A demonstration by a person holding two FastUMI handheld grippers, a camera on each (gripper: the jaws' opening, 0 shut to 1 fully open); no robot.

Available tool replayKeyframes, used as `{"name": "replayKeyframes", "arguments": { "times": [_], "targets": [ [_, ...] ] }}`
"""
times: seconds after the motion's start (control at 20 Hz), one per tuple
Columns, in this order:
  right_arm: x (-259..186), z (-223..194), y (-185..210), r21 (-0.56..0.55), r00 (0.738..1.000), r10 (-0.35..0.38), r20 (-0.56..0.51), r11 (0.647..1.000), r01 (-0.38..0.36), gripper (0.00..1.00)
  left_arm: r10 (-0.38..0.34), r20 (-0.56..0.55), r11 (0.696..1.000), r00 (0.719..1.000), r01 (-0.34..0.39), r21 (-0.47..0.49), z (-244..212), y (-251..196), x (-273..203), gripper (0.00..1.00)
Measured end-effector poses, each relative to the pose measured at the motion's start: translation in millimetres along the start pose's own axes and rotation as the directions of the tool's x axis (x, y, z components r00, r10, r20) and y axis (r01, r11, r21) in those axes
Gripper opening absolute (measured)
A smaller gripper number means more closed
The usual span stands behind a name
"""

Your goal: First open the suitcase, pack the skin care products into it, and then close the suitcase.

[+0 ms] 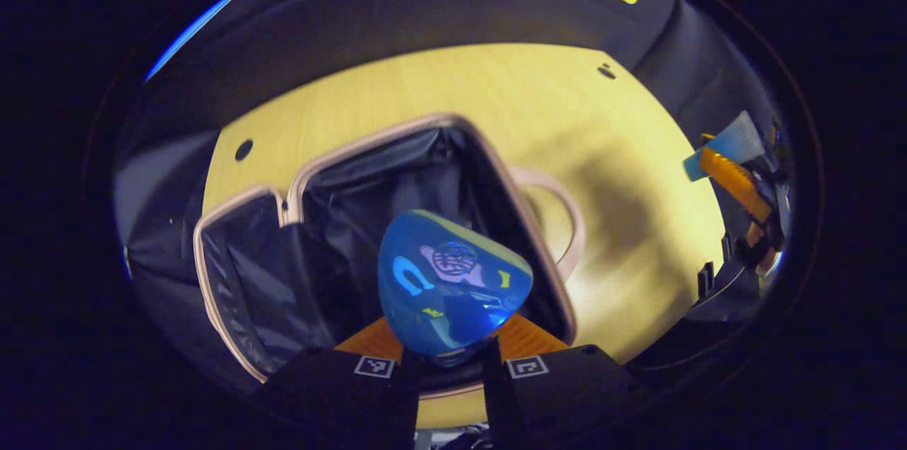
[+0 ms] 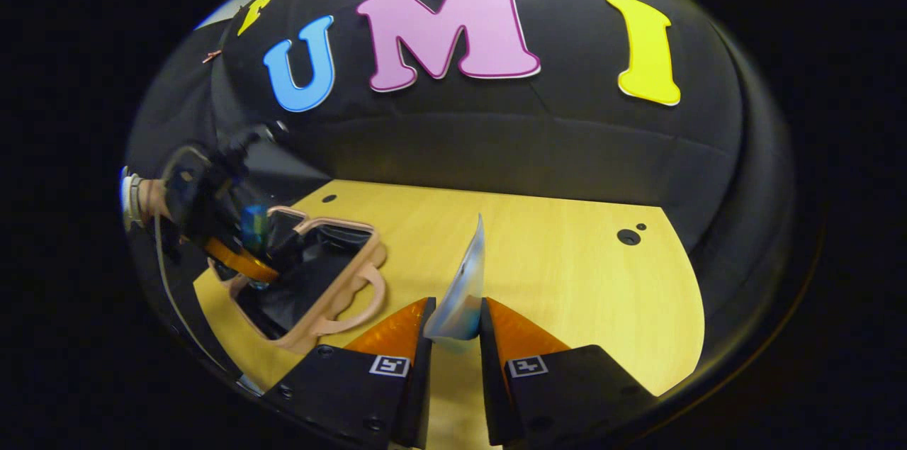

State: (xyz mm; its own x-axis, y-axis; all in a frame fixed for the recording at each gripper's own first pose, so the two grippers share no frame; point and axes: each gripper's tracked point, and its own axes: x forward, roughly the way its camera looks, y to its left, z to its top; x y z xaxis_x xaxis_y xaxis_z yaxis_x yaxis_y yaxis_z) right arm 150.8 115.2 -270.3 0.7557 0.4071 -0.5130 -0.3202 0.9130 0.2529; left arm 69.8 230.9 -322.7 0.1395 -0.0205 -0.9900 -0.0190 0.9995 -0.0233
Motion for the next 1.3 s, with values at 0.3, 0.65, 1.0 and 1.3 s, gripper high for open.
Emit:
{"name": "replayKeyframes", "arguments": {
  "times": [0.3, 0.65, 1.0, 1.3],
  "targets": [
    [-20.4, 10.9, 52.2, -0.069, 0.999, 0.039, 0.005, 0.997, -0.039, 0.35, 0.064, -0.242, 0.984, 0.968, -0.102, -0.148, -48.4, 15.6, 73.1, 0.46],
    [2.3, -6.5, 112.2, -0.038, 0.984, 0.130, -0.122, 0.990, -0.135, 0.35, 0.051, -0.141, 0.969, 0.989, -0.083, -0.233, -58.8, 17.1, 67.4, 0.59],
    [49.1, -47.5, 210.2, 0.054, 0.897, 0.293, -0.330, 0.955, -0.292, 0.35, -0.041, 0.329, 0.970, 0.943, 0.117, -0.212, -49.1, 9.0, -44.4, 0.77],
    [102.1, -125.7, 296.0, 0.326, 0.727, 0.369, -0.579, 0.922, -0.208, 0.35, 0.075, 0.357, 0.899, 0.931, 0.092, -0.427, -151.5, 92.7, -79.2, 0.83]
  ]
}}
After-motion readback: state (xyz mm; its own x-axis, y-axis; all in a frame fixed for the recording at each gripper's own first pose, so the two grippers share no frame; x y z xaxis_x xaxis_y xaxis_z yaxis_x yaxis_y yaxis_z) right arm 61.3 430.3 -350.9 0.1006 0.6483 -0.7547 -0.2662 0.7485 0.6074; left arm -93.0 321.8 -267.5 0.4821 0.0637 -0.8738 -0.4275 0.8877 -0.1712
